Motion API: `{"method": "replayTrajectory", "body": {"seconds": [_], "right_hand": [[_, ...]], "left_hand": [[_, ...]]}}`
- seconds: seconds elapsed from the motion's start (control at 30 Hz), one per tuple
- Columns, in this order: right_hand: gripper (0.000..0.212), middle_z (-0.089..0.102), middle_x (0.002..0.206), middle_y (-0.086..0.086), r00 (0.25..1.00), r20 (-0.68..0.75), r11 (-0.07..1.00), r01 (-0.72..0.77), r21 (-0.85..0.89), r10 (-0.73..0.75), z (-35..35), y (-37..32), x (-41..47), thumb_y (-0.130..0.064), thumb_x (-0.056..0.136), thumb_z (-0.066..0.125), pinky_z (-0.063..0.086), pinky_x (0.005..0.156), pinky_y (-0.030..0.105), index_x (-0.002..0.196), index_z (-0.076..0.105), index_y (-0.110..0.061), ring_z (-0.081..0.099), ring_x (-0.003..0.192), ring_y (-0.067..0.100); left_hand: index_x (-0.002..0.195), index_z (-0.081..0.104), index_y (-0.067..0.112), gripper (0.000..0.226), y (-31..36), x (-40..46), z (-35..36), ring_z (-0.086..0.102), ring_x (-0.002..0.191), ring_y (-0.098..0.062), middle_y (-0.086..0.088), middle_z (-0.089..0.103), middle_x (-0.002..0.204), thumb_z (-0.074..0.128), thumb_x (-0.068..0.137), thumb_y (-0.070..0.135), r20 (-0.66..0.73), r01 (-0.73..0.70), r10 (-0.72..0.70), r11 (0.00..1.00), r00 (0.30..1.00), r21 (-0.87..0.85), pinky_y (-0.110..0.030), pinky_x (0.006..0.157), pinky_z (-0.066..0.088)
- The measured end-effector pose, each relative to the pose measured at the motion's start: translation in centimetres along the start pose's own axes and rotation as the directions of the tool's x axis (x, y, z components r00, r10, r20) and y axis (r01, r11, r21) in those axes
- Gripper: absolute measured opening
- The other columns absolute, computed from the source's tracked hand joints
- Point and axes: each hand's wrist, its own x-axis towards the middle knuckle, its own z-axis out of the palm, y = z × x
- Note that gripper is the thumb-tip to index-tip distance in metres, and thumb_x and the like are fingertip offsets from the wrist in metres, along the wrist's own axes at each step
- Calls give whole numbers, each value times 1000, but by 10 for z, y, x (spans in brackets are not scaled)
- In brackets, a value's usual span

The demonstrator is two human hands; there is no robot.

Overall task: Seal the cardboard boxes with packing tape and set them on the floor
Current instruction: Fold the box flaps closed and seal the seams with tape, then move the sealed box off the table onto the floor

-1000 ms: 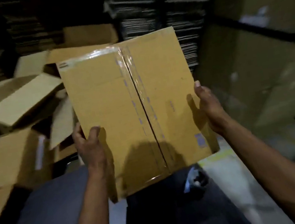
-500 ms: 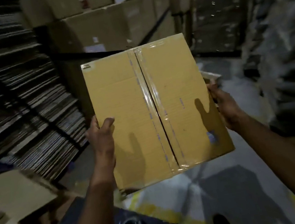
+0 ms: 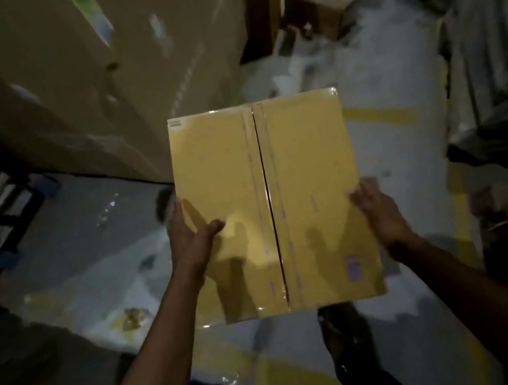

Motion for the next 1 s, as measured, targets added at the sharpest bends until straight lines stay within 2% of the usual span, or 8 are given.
{"method": "replayTrajectory", "body": {"seconds": [0.1, 0.17, 0.3, 0.47, 0.63, 0.77, 0.9, 1.0], "right_hand": [[92, 25, 165, 9, 998, -4, 927, 51, -372, -56, 33, 85, 99, -45, 82, 83, 38, 116, 39, 158, 36, -24, 36, 147, 27], [89, 17, 167, 12, 998, -1, 910, 58, -410, -64, 53, 134, 152, -29, 83, 84, 31, 116, 31, 158, 35, -24, 29, 150, 29], [82, 5, 169, 11, 998, 58, 868, 40, -495, -13, 76, 240, 238, -34, 87, 79, 27, 111, 25, 157, 36, -32, 25, 151, 30], [85, 5, 169, 16, 985, 158, 774, 47, -631, 69, 99, 347, 303, -47, 90, 73, 40, 110, 36, 160, 26, -36, 31, 149, 34], [87, 13, 167, 16, 980, 157, 727, 21, -687, 120, 110, 424, 343, -48, 89, 74, 43, 109, 42, 160, 26, -33, 40, 142, 37], [85, 22, 163, 19, 974, 157, 667, 10, -745, 161, 110, 471, 357, -38, 89, 75, 48, 100, 44, 160, 27, -34, 44, 137, 43], [86, 15, 166, 21, 965, 177, 639, 14, -769, 193, 105, 487, 360, -34, 91, 73, 47, 102, 44, 161, 23, -36, 38, 142, 45], [89, 21, 163, 24, 959, 190, 630, 17, -776, 208, 99, 474, 348, -31, 91, 73, 43, 107, 43, 162, 21, -26, 38, 142, 45]], "left_hand": [[162, 29, 38, 108, -63, 78, 70, 26, 153, -29, -6, 16, 169, 92, 74, 38, 5, 30, -32, 973, 999, 229, -50, 120, 35], [158, 37, 42, 105, -111, 119, 111, 22, 154, -30, -7, 11, 170, 95, 71, 36, 9, 44, -49, 950, 999, 311, -49, 121, 34], [147, 53, 44, 86, -217, 182, 172, 26, 152, -36, -14, 17, 167, 93, 74, 22, 15, 27, -38, 885, 999, 465, -47, 122, 32], [145, 56, 43, 87, -333, 238, 225, 36, 144, -43, -23, 29, 158, 95, 68, 35, 56, 42, -89, 826, 995, 562, -51, 120, 36], [147, 55, 36, 85, -404, 262, 273, 43, 139, -41, -22, 28, 158, 94, 72, 28, 99, 91, -174, 827, 980, 555, -45, 119, 37], [150, 50, 35, 92, -441, 258, 301, 58, 106, -31, -16, 33, 148, 92, 71, 13, 209, 166, -335, 809, 919, 563, -40, 94, 57], [153, 36, 46, 100, -458, 244, 313, 48, 133, -43, -10, 12, 165, 91, 74, 18, 233, 117, -318, 785, 919, 608, -50, 102, 55], [156, 40, 26, 89, -449, 235, 300, 52, 132, -41, -17, 31, 160, 86, 80, 25, 216, 117, -338, 739, 916, 663, -47, 106, 51]]}}
